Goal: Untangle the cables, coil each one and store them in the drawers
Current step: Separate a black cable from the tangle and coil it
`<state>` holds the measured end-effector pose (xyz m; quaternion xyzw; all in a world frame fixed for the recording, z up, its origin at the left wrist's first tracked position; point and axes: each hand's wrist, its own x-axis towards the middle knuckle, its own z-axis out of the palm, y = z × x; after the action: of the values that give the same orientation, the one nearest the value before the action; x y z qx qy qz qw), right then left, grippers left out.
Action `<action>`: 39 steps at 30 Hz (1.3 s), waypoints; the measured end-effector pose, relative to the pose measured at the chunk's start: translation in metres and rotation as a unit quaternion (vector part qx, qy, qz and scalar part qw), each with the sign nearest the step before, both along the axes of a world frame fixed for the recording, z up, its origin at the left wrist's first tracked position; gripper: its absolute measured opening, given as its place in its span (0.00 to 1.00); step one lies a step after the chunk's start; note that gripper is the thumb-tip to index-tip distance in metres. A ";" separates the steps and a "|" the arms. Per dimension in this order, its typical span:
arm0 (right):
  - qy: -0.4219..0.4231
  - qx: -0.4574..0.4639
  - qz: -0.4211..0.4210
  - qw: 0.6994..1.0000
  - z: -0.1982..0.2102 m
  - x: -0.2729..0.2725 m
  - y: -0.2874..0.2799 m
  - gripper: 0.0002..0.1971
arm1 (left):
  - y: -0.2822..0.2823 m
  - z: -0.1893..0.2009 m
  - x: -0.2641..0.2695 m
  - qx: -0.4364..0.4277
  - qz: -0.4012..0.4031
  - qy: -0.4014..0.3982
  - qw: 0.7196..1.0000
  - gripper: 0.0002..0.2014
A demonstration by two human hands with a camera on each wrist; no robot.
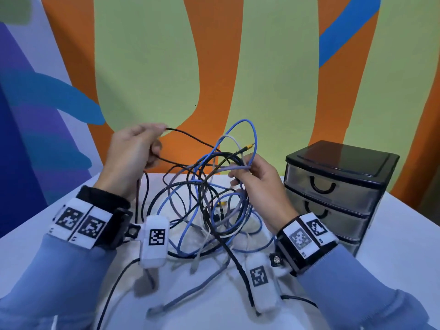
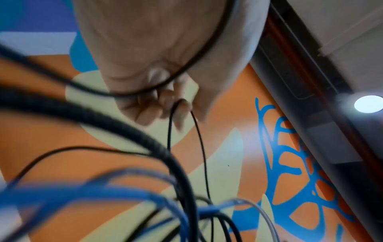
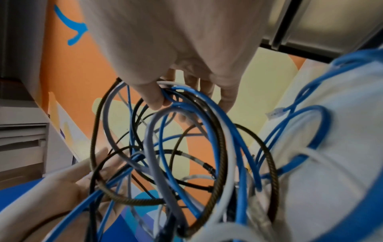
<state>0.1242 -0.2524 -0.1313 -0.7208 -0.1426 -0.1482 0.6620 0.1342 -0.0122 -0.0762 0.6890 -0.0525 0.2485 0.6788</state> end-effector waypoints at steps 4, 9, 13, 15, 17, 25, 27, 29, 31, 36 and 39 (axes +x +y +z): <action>0.023 0.005 -0.008 1.000 0.000 -0.002 0.001 0.08 | 0.004 0.001 -0.005 0.006 -0.037 0.009 0.999 0.15; 0.086 0.042 0.040 0.995 0.007 -0.009 0.005 0.03 | 0.005 0.007 -0.006 -0.233 -0.008 -0.031 0.972 0.15; 0.092 0.064 0.047 0.993 0.009 -0.010 0.004 0.09 | 0.010 0.008 -0.008 -0.268 0.003 -0.045 0.962 0.06; 0.096 0.070 0.054 0.991 0.010 -0.010 0.004 0.07 | 0.008 0.008 -0.007 -0.195 -0.004 -0.019 0.981 0.06; 0.104 0.076 0.067 0.989 0.011 -0.011 0.005 0.05 | 0.004 0.005 -0.003 -0.103 -0.005 0.011 0.995 0.05; 0.111 0.095 0.073 0.987 0.010 -0.013 0.007 0.06 | -0.007 0.001 -0.006 0.020 0.018 -0.019 0.999 0.33; 0.116 0.098 0.065 0.986 0.010 -0.012 0.008 0.08 | -0.004 0.005 -0.015 0.120 0.106 -0.104 0.982 0.20; 0.122 0.108 0.056 0.985 0.009 -0.010 0.008 0.11 | -0.006 0.009 -0.027 0.200 0.136 -0.201 0.949 0.09; 0.128 0.114 0.045 0.984 0.009 -0.009 0.009 0.11 | -0.016 0.012 -0.038 0.283 0.111 -0.279 0.911 0.06; 0.126 0.115 0.036 0.985 0.007 -0.008 0.010 0.11 | -0.038 0.003 -0.042 0.473 -0.045 -0.170 0.863 0.09; 0.112 0.098 0.032 0.988 0.008 -0.008 0.010 0.10 | -0.039 -0.005 -0.036 0.566 0.000 -0.106 0.818 0.07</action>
<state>0.1160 -0.2422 -0.1236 -0.6597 -0.0753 -0.0587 0.7454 0.0982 -0.0507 -0.0814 0.9213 -0.2553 0.2461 0.1596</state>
